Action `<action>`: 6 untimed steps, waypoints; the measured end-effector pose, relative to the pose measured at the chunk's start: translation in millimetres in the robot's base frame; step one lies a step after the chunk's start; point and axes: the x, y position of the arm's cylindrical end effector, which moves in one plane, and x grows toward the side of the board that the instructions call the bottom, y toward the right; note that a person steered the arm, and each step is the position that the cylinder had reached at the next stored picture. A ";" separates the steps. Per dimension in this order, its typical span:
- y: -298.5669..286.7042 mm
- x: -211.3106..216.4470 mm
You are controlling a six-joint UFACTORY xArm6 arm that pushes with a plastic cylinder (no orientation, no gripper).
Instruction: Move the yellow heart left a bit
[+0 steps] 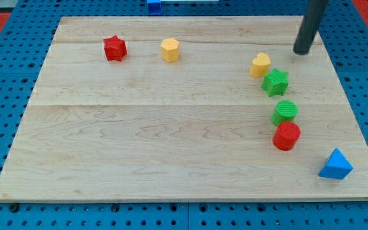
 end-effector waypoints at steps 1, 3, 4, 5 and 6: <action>-44.1 44.4; -126.8 8.2; -120.8 20.0; -58.6 18.0; -64.2 -11.9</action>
